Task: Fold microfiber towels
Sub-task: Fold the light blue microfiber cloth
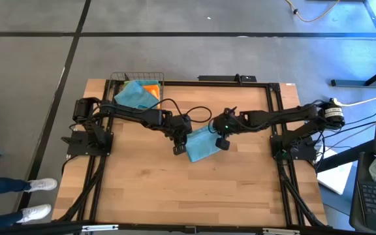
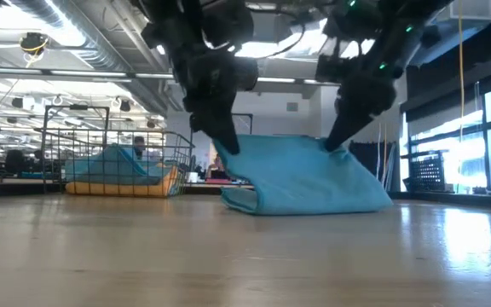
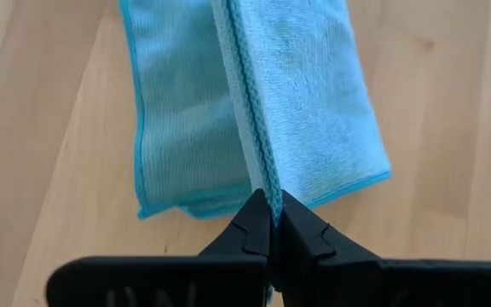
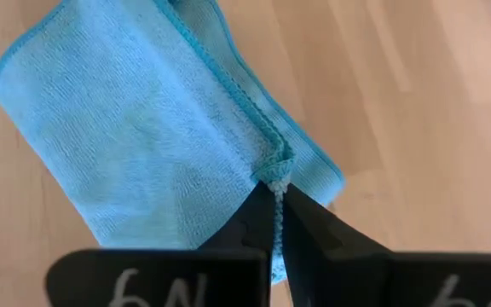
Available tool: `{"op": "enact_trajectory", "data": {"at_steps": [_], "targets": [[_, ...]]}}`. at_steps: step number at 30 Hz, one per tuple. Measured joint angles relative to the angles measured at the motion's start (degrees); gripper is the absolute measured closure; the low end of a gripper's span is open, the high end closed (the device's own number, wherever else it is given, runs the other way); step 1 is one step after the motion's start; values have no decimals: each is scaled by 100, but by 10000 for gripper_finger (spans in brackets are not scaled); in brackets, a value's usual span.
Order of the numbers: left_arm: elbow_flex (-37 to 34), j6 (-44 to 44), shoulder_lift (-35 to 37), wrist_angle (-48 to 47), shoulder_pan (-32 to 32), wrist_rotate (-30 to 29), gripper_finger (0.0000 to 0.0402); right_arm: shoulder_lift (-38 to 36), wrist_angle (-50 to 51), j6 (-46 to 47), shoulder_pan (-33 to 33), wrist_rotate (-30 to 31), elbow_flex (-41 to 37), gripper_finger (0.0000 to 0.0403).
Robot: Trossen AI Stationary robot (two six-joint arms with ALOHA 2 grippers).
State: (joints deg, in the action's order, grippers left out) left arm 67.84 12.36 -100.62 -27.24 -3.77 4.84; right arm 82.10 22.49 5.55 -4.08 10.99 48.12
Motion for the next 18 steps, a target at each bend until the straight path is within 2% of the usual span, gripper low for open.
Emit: {"op": "enact_trajectory", "data": {"at_steps": [6, 18], "targets": [[-288, 98, 0, 131, 15, 35, 401, 356, -342, 203, -246, -488, 0, 383], [-337, 96, -83, 699, 7, -535, 402, 658, -309, 139, -324, -418, 4, 382]]}}
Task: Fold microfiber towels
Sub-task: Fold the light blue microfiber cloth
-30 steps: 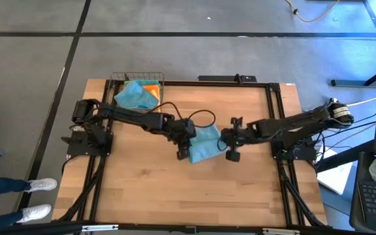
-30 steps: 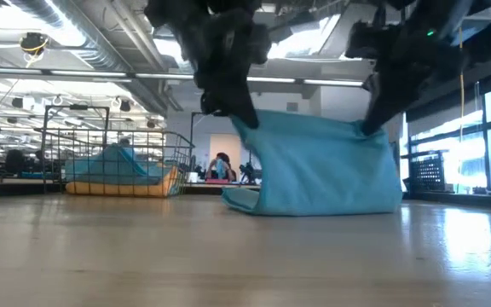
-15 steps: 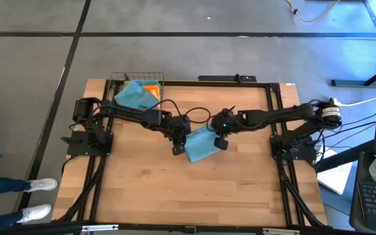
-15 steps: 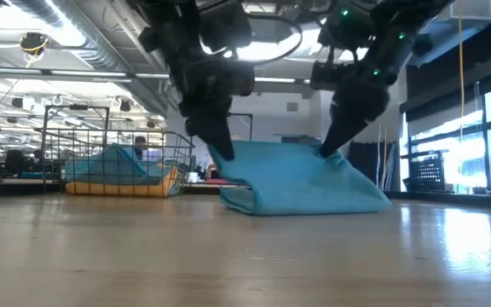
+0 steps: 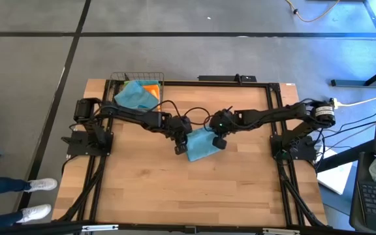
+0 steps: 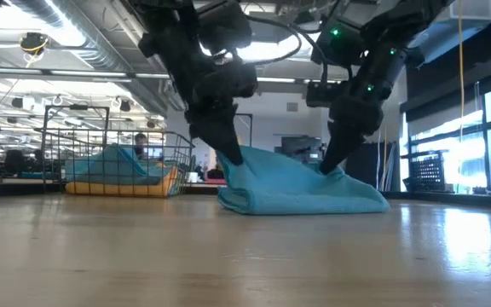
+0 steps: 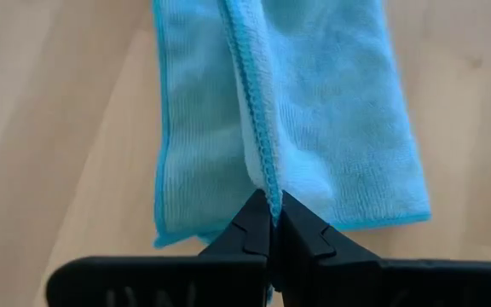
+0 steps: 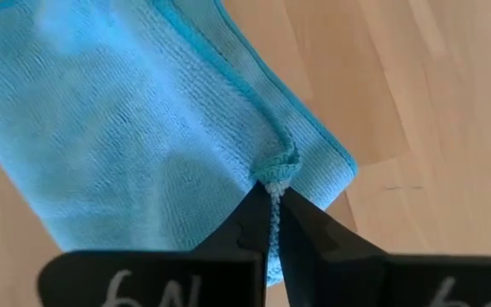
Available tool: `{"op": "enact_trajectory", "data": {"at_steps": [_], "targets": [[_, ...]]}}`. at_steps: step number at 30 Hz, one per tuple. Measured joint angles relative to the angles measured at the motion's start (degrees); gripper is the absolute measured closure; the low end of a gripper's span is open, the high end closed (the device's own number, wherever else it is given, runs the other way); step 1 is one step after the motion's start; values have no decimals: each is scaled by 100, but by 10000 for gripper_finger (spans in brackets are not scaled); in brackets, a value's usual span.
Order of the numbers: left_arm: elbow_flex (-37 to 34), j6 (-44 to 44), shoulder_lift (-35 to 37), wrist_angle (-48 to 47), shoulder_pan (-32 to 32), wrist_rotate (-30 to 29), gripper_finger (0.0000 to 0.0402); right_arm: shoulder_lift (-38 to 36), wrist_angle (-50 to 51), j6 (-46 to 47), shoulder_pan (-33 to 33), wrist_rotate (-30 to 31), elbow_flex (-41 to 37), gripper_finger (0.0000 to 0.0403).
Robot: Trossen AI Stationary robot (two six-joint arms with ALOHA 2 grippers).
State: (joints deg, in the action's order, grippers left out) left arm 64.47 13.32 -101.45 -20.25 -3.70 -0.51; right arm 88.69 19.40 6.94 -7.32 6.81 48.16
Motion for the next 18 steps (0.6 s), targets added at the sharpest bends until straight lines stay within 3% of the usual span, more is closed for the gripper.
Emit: {"op": "enact_trajectory", "data": {"at_steps": [7, 18], "targets": [[4, 360, -257, -5, 21, 324, 402, 100, -94, 4, -177, -39, 2, 382], [9, 404, -254, 14, -9, -231, 402, 98, -197, -426, -412, 98, 2, 382]]}}
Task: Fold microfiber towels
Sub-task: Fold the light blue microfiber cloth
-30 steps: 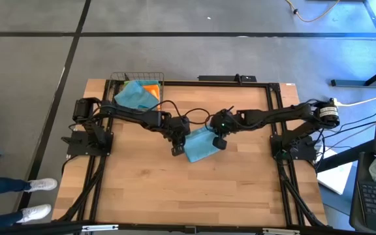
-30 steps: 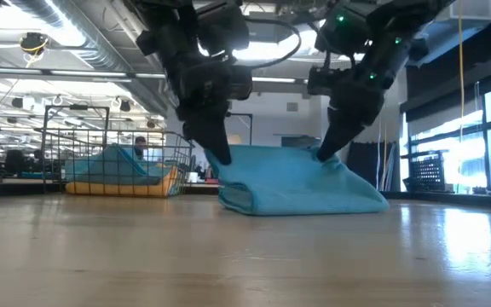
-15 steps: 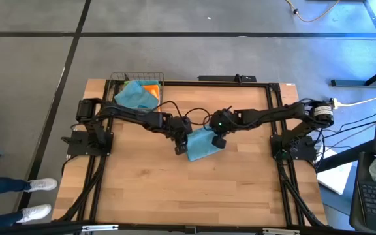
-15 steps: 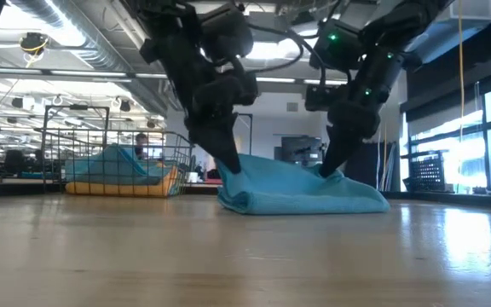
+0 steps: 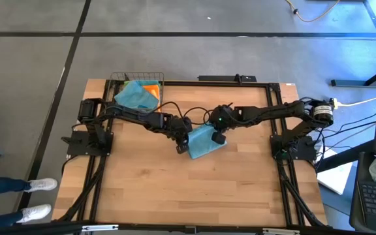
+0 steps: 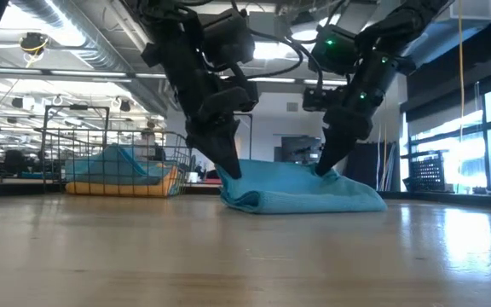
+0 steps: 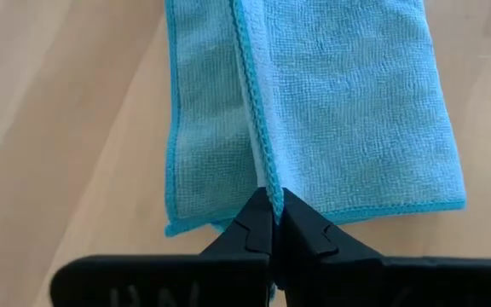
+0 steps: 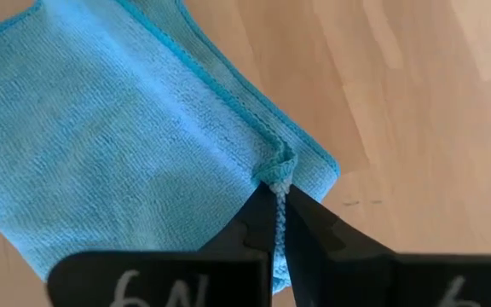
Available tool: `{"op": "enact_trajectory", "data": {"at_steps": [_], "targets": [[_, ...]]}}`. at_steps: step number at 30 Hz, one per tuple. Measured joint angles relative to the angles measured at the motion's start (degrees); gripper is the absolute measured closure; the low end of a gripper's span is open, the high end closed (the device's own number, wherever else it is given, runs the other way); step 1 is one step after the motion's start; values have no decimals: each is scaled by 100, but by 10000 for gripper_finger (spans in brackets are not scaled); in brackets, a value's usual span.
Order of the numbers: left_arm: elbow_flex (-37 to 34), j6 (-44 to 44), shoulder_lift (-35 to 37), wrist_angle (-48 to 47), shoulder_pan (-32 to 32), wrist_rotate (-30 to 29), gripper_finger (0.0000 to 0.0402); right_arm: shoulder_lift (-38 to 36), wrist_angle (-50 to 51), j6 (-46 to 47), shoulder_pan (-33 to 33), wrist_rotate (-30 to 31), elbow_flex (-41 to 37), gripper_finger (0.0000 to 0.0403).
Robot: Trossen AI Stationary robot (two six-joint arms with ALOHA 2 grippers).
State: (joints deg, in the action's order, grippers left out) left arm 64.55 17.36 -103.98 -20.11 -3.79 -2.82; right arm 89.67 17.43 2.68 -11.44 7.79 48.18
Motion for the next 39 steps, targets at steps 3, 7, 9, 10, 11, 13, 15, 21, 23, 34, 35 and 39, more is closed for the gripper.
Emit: {"op": "enact_trajectory", "data": {"at_steps": [3, 7, 9, 10, 11, 13, 15, 21, 23, 34, 35, 39], "targets": [[0, -148, 0, 6, 7, -232, 402, -2, -11, -82, -71, 1, 0, 382], [0, -364, 0, 15, 2, -422, 402, -2, -18, -94, -167, 0, 0, 381], [0, -484, 0, 15, 4, -497, 402, -2, -34, -127, -201, -2, 0, 381], [0, -535, 0, 14, 4, -551, 402, -2, -48, -154, -219, -2, 0, 381], [0, -575, 0, 15, 4, -593, 402, -2, -63, -160, -229, -1, 0, 381], [0, -598, 0, 8, 4, -615, 402, -2, -107, -167, -236, 5, 0, 381], [0, -598, 0, -3, 6, -613, 401, -2, -150, -171, -234, 6, 0, 380], [-10, -599, -70, -15, 21, -661, 379, -2, -235, -166, -242, 54, 0, 341], [-10, -600, -76, -33, 26, -804, 368, -2, -234, -166, -238, 171, 0, 319], [-9, -603, -76, -63, 20, -1204, 328, -4, -46, -111, -236, 481, 0, 216], [-8, -605, -76, -92, 16, -1270, 327, -4, 6, -29, -235, 481, 0, 213], [-4, -603, -76, -267, -55, -1301, 327, -56, 356, 373, -234, 477, 1, 210]]}}
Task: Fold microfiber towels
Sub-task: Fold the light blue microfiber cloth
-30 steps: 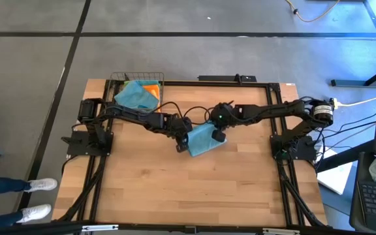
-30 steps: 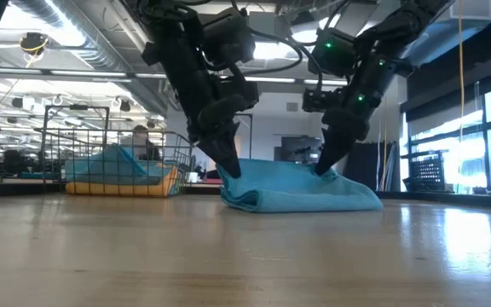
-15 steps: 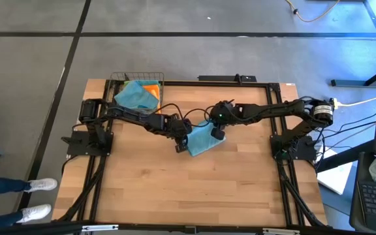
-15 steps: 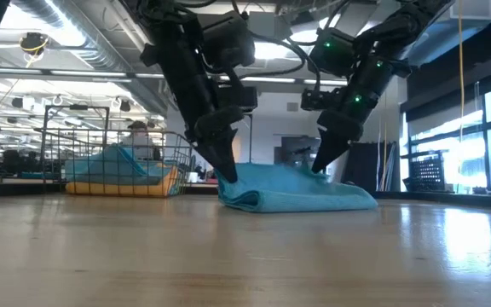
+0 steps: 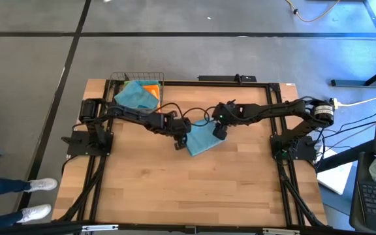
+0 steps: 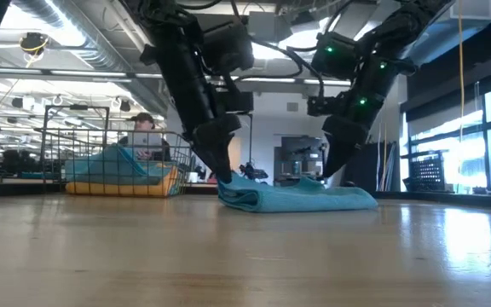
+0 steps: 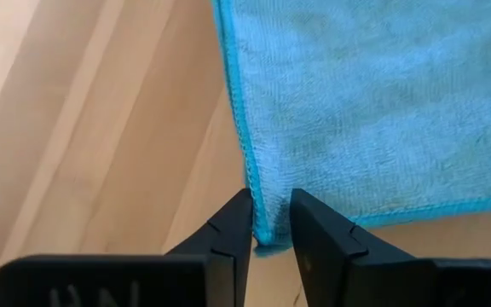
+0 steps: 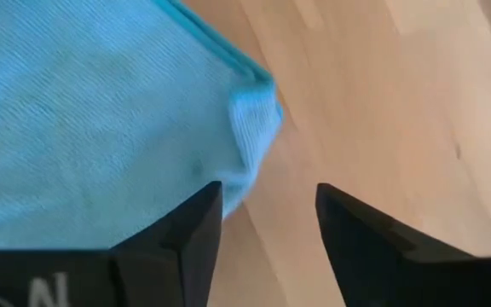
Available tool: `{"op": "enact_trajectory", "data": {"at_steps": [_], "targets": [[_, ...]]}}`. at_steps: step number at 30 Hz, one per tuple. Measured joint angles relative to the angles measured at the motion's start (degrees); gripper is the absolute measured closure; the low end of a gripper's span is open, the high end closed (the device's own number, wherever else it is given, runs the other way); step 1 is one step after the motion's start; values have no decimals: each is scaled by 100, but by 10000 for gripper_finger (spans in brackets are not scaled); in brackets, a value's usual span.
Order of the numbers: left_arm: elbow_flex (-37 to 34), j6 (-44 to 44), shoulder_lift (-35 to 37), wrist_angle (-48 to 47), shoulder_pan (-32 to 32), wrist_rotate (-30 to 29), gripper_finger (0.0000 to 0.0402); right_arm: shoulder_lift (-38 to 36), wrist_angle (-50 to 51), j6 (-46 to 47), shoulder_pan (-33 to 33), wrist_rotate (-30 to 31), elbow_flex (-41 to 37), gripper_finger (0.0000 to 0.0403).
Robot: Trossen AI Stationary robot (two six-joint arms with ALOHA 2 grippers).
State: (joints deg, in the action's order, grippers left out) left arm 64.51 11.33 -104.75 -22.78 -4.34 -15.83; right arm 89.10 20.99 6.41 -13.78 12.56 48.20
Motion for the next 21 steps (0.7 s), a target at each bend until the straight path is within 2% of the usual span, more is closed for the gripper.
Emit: {"op": "enact_trajectory", "data": {"at_steps": [3, 5, 11, 14, 17, 21], "targets": [[0, 1, 104, -211, -15, 26, 327, -159, 382, 419, 2, -3, 119, 217], [2, -2, 229, -227, -15, 22, 327, -269, 234, 513, 2, -120, 123, 225], [6, -98, 433, -172, -15, -7, 327, -163, -921, 378, 2, -1188, 32, 250], [5, -98, 445, -60, 15, 456, 327, -22, -995, 312, 4, -1544, 20, 264], [4, -164, 442, 502, 138, 1010, 327, 192, -1195, -214, -4, -2031, 23, 278], [4, -447, 188, 916, 237, 1060, 327, 680, -1256, -649, -116, -2170, 24, 285]]}}
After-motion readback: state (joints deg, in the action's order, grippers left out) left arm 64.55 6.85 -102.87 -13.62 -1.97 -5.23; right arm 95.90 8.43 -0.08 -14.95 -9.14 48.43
